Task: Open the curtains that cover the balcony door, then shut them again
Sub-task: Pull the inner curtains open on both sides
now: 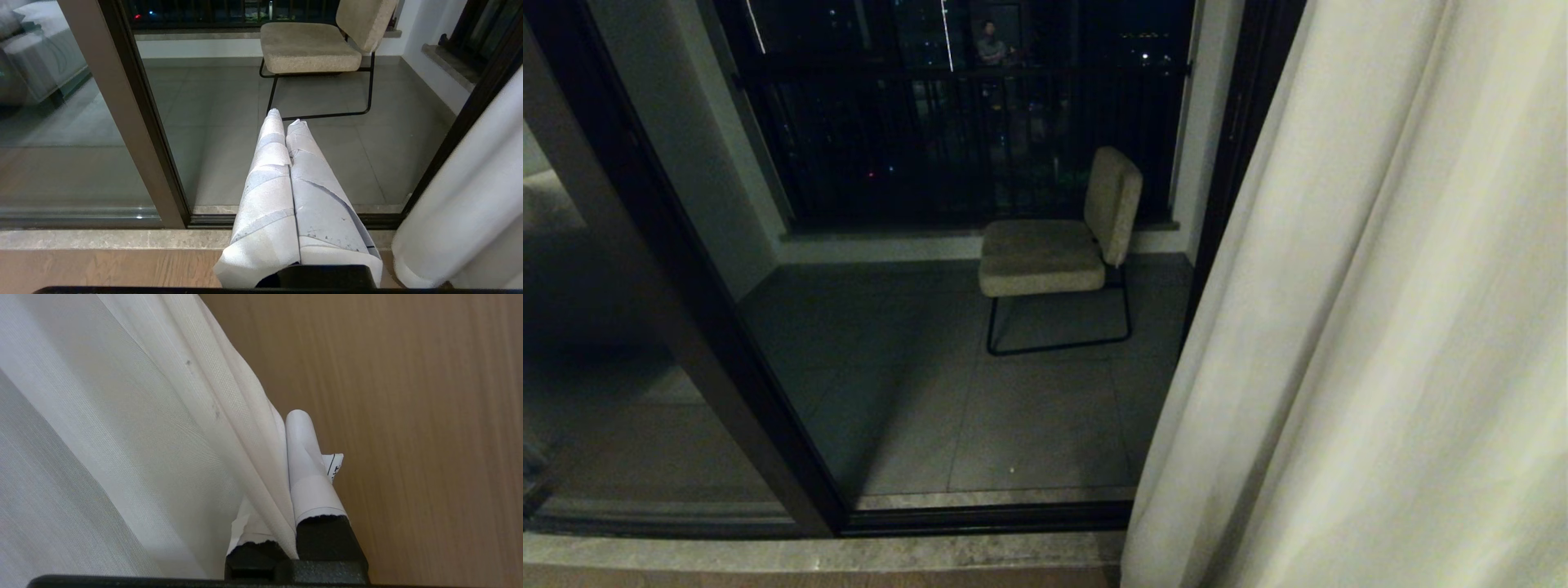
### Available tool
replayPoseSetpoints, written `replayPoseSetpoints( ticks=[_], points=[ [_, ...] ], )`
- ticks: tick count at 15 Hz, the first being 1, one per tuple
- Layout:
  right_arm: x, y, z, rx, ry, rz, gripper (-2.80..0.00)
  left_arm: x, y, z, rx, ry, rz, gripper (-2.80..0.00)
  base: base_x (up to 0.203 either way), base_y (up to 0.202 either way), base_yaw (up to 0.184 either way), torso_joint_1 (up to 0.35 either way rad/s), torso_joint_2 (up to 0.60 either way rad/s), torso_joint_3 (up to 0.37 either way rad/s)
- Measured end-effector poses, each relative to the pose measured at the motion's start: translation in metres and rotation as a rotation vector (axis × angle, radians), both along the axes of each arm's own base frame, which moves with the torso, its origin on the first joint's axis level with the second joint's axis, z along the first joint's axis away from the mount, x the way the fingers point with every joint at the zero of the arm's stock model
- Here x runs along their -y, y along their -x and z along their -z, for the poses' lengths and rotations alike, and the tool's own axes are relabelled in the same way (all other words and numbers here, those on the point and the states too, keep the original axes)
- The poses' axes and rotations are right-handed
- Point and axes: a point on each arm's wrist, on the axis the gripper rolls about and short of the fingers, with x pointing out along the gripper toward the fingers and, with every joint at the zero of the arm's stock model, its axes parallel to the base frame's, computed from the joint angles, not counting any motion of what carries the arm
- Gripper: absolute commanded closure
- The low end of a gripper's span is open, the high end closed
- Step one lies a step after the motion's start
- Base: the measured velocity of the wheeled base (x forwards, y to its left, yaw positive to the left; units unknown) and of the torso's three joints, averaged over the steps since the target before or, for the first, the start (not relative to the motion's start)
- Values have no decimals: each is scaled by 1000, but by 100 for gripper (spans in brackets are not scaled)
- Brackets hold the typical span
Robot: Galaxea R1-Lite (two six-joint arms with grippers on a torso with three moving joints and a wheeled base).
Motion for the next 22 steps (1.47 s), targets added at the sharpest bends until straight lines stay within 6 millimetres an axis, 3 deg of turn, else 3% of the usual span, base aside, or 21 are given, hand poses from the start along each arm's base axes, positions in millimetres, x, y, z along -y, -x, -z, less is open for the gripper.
replayPoseSetpoints(
  ticks=[4, 8, 13, 19, 20, 22],
  points=[
    [-13, 5, -6, -15, 22, -33, 0, 0, 0, 0, 0, -1, 1, 0, 0, 0, 0, 0, 0, 0],
    [-39, 17, -9, -46, 42, -85, 0, 0, 0, 0, 0, -1, 0, 0, 0, 0, 0, 0, 0, 0],
    [-90, 38, -5, -91, 64, -171, 0, 0, 0, 0, 0, -1, 0, 0, 0, 0, 0, 0, 0, 0],
    [-154, 37, -6, -76, 163, -375, 0, 0, 0, 0, 0, 0, 0, 0, 0, 0, 0, 0, 0, 0],
    [-159, 38, -7, -80, 189, -405, -280, 0, 0, 0, 0, 0, 0, 0, 0, 0, 0, 0, 0, 0],
    [-164, 39, -7, -82, 204, -428, -280, 0, 0, 0, 0, 0, 0, 0, 0, 0, 0, 0, 0, 0]
  ],
)
